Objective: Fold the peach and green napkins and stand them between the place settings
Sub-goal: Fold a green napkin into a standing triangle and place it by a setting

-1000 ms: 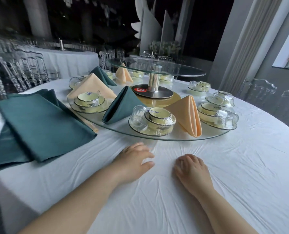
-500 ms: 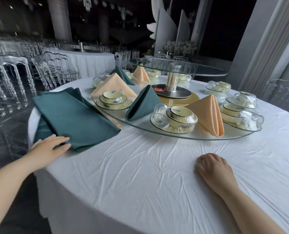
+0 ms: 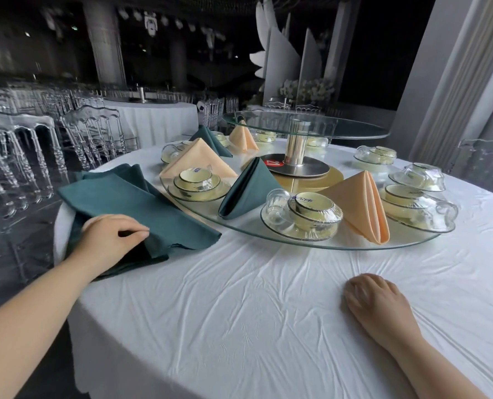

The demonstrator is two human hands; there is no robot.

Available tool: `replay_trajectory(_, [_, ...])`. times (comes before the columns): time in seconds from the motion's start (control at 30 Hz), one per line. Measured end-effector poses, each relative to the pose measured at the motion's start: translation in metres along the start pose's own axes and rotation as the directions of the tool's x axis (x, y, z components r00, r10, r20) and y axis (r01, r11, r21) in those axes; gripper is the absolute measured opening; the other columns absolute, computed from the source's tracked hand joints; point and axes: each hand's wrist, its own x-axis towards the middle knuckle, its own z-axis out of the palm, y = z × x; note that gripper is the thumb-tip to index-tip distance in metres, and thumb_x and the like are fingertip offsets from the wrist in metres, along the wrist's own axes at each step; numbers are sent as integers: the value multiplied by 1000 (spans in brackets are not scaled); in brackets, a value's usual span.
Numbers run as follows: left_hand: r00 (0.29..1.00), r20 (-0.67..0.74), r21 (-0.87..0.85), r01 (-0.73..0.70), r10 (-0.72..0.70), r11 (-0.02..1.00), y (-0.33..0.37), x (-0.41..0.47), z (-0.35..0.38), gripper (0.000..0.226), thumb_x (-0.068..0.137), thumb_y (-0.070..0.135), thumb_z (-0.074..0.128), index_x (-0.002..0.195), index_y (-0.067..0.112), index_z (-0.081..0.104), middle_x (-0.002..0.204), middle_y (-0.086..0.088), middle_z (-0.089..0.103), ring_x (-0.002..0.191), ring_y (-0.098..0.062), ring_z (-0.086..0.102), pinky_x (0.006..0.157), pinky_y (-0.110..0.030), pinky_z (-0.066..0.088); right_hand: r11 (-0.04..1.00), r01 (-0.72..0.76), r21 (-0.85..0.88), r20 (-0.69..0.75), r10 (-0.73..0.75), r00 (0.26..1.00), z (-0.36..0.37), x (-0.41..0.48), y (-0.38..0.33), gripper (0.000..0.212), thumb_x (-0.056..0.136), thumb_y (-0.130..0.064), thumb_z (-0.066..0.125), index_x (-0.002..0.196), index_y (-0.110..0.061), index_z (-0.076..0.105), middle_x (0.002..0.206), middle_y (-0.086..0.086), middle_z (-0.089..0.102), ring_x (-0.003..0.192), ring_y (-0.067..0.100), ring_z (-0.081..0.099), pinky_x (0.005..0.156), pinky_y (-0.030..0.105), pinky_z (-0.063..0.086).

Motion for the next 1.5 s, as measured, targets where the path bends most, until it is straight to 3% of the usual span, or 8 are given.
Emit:
replay_trajectory(0.27, [995,33,-426,-71,94,902,87,-8,4,27,80,4,66,65,27,65,56,32,60,64,19,56,63,3,38,996,-2,88,-42,6,999,0,0,3,32,87,-28,56,118,-18,54,127,1,52,122,23,43,100,30,28])
replay_trajectory(0.53, [952,145,-687,-99,269,720,167,-59,29,30,80,7,65,61,30,62,58,14,65,61,2,55,62,-8,43,634,90,768,94,-251,963,-35,-35,-45,45,64,-42,65,106,-37,51,102,-20,62,97,-8,55,78,4,39])
replay_trajectory(0.6, [942,204,-688,-55,266,724,172,-65,44,30,81,10,65,60,31,62,61,9,63,63,-4,53,63,-14,44,628,117,770,24,-212,977,-36,-37,-52,11,74,-22,66,84,-22,61,81,-10,65,71,-2,55,65,8,39])
replay_trajectory(0.7, [938,265,-605,-18,223,796,166,-67,63,26,82,18,65,63,34,59,63,15,61,59,-4,51,67,-21,45,690,68,721,39,-139,989,-33,-33,-52,35,84,-7,58,53,-11,42,45,-4,39,48,7,34,47,14,26])
replay_trajectory(0.93, [903,355,-367,-101,240,924,144,-69,60,26,67,52,66,82,46,46,94,25,50,88,1,52,81,-20,43,618,-148,772,151,47,987,-27,-22,-44,11,84,-17,61,75,-19,56,68,0,63,59,12,53,53,16,37])
replay_trajectory(1.13, [893,350,-220,-215,283,951,133,-73,61,46,76,43,66,118,31,52,106,25,46,108,-3,48,84,-15,34,683,-49,729,23,47,999,-25,-13,-41,43,86,-11,59,49,-15,36,41,-9,32,45,6,31,45,16,25])
replay_trajectory(1.3, [936,285,-296,-119,206,948,128,-71,69,19,78,40,64,90,25,66,81,20,58,84,-6,53,72,-18,41,614,-29,789,1,46,999,-32,-12,-38,24,89,-12,55,68,-7,64,61,-5,56,55,-1,47,56,6,36])
replay_trajectory(1.5, [837,349,-460,-239,422,855,160,-98,66,58,57,67,36,91,32,67,77,25,62,86,6,53,76,-17,43,436,30,899,-23,-22,1000,-61,-6,-14,28,71,-44,70,60,-19,70,63,-10,63,64,-2,55,65,12,42])
